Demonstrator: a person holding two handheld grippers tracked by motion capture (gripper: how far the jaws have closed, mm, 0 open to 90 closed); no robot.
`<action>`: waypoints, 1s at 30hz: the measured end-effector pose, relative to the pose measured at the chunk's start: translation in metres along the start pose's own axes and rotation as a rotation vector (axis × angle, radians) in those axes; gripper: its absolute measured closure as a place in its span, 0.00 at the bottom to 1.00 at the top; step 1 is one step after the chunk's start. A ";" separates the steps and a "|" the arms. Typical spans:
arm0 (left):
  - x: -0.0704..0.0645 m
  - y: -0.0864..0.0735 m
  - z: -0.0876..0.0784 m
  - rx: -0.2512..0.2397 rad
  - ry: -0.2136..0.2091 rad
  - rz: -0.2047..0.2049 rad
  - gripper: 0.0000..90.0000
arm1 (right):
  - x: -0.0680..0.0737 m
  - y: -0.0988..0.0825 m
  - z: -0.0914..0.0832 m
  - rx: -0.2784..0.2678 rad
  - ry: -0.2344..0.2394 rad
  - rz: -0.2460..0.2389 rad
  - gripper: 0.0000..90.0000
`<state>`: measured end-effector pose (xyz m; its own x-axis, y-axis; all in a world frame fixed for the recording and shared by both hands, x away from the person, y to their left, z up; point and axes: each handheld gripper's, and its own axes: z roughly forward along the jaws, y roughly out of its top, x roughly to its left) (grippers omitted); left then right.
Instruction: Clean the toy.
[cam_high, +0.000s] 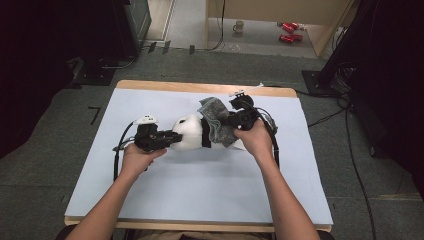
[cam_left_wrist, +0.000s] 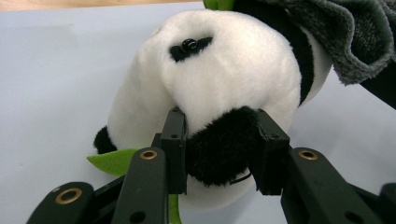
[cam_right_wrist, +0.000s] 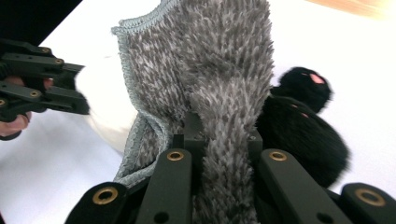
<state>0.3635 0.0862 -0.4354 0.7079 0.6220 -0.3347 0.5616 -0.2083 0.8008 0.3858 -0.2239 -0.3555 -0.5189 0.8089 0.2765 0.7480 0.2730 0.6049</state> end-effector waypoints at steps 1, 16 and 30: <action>0.000 0.000 0.000 -0.001 -0.001 -0.001 0.71 | -0.002 -0.001 -0.002 -0.001 -0.003 0.000 0.89; 0.000 0.000 0.000 -0.003 0.001 -0.012 0.70 | -0.024 -0.007 -0.029 -0.035 -0.045 0.021 0.89; -0.006 0.001 -0.001 -0.008 0.014 0.011 0.71 | 0.010 0.010 -0.045 -0.112 0.058 -0.015 0.90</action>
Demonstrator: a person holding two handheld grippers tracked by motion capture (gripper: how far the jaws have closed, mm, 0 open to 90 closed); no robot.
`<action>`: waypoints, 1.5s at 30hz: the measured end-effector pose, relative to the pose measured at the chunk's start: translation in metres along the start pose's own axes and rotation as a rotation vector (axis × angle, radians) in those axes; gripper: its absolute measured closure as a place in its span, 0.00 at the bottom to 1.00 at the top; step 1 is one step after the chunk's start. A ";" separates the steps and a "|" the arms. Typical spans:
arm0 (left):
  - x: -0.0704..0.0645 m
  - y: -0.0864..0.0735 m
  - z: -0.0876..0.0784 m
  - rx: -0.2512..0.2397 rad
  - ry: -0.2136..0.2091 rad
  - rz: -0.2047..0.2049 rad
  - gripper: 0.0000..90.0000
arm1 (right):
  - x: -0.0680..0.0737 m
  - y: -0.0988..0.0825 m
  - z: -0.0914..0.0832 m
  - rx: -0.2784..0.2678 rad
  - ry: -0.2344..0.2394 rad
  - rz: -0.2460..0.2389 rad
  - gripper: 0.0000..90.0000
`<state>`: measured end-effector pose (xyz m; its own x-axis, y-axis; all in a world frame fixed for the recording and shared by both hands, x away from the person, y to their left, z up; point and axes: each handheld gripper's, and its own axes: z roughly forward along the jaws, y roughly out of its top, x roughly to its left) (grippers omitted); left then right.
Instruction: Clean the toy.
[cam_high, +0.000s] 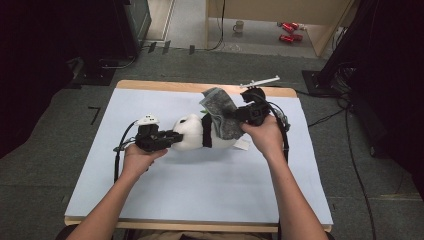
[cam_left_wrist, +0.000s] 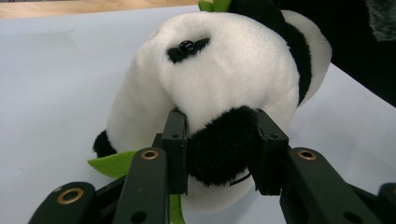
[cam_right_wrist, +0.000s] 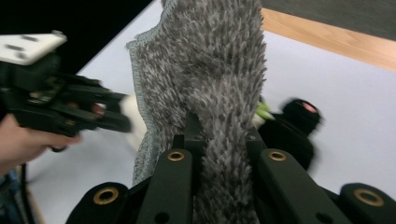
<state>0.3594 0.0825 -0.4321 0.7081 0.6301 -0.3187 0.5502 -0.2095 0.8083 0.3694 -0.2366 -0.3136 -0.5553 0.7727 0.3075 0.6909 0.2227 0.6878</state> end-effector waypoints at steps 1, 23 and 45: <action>0.000 0.000 0.000 0.001 0.000 0.000 0.71 | 0.004 0.002 0.002 0.001 0.010 -0.007 0.90; 0.007 0.009 -0.022 0.097 -0.128 -0.277 0.78 | 0.070 -0.002 0.047 0.076 0.175 -0.093 0.90; 0.011 0.005 -0.017 -0.006 -0.028 -0.122 0.69 | 0.033 -0.031 0.070 0.125 0.018 -0.085 0.89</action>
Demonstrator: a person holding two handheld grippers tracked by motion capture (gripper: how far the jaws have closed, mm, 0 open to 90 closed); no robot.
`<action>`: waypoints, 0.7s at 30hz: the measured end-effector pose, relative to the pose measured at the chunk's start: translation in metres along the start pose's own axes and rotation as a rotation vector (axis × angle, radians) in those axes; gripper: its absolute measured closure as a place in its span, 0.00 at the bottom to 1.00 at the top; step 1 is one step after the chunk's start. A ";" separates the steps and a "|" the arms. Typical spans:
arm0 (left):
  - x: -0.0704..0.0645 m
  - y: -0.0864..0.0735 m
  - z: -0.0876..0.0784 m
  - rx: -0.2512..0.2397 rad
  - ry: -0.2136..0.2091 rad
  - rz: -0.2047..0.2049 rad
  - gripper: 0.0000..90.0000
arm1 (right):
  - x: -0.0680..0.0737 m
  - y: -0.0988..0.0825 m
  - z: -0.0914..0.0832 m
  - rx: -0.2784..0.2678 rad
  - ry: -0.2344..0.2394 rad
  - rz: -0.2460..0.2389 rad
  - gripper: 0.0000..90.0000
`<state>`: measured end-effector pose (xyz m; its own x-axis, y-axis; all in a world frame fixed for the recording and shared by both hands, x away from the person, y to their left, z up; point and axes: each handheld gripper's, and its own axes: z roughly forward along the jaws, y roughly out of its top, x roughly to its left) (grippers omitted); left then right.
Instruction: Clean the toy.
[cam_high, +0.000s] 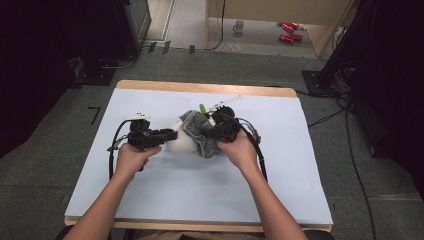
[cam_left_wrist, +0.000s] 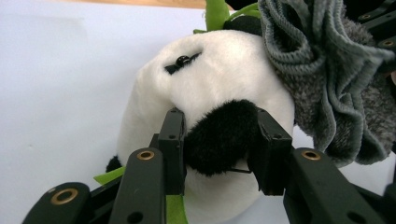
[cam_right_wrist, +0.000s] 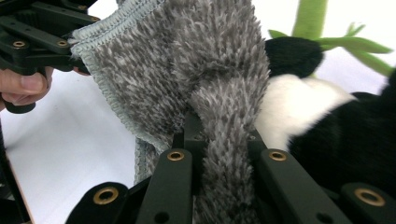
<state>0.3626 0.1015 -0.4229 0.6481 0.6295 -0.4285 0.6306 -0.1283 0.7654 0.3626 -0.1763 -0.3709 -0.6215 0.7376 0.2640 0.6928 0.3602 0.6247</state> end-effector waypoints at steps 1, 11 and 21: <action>0.000 0.000 0.000 -0.001 0.002 0.001 0.68 | -0.001 0.000 -0.002 -0.002 -0.004 0.004 0.89; 0.004 0.000 -0.003 -0.049 -0.002 0.047 0.58 | -0.014 -0.003 -0.023 -0.018 -0.033 0.033 0.89; 0.003 -0.009 -0.007 -0.035 -0.007 0.253 0.32 | -0.021 0.007 -0.019 -0.029 -0.046 0.052 0.89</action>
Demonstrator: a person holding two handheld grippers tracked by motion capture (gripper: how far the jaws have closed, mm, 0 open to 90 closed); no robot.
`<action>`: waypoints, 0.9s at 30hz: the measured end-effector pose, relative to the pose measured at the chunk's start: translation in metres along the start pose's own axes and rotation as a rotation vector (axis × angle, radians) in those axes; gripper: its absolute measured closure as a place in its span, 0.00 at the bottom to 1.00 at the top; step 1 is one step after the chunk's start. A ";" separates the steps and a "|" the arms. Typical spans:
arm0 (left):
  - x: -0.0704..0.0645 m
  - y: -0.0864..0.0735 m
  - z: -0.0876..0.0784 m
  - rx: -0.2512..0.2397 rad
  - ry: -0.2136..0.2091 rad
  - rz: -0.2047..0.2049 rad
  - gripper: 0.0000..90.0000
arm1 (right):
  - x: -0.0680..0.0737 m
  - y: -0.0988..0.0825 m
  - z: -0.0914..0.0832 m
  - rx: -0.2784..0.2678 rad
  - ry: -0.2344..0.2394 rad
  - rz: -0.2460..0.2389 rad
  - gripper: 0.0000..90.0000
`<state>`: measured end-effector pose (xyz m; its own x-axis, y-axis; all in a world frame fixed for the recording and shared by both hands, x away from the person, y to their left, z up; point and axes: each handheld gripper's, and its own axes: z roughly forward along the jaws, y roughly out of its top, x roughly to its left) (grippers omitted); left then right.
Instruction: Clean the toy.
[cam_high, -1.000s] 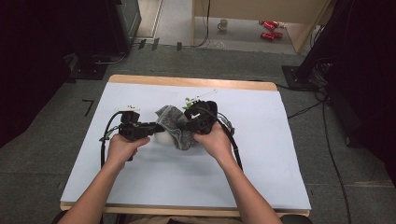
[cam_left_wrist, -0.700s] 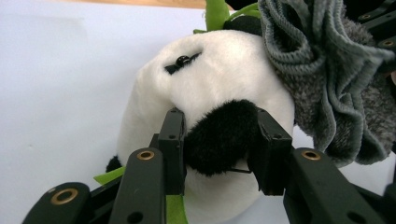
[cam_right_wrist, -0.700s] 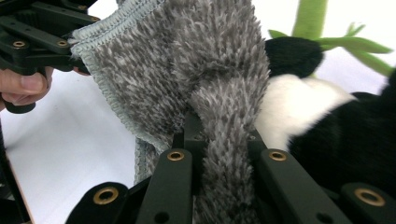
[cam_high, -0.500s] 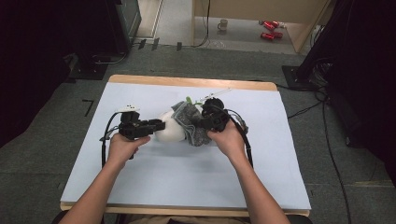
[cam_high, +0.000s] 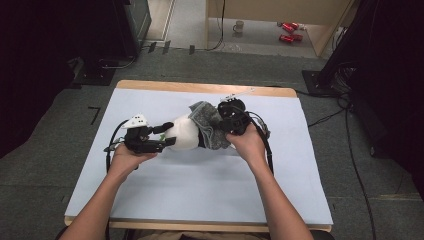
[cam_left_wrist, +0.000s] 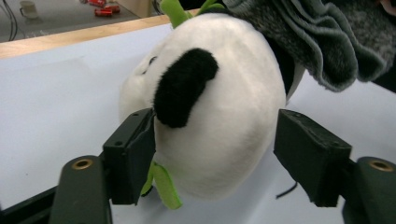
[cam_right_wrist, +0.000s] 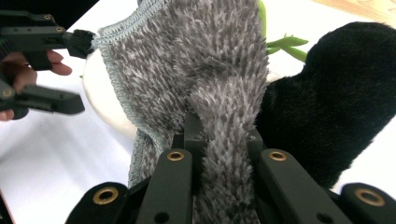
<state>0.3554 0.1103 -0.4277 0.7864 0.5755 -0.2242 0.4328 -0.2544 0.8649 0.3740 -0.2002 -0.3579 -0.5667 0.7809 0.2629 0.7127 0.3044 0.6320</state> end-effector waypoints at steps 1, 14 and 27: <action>0.000 -0.001 0.001 -0.001 -0.002 0.005 0.31 | -0.001 0.001 0.001 0.000 0.007 -0.001 0.89; 0.006 -0.013 0.028 -0.015 0.086 0.042 0.27 | -0.009 0.010 0.004 -0.022 0.004 0.024 0.89; -0.008 0.001 0.020 -0.002 0.074 -0.052 0.71 | 0.025 0.027 -0.004 -0.085 0.116 -0.016 0.90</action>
<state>0.3587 0.0900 -0.4343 0.7281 0.6438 -0.2351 0.4711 -0.2209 0.8540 0.3780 -0.1747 -0.3314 -0.6254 0.7062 0.3319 0.6684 0.2653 0.6949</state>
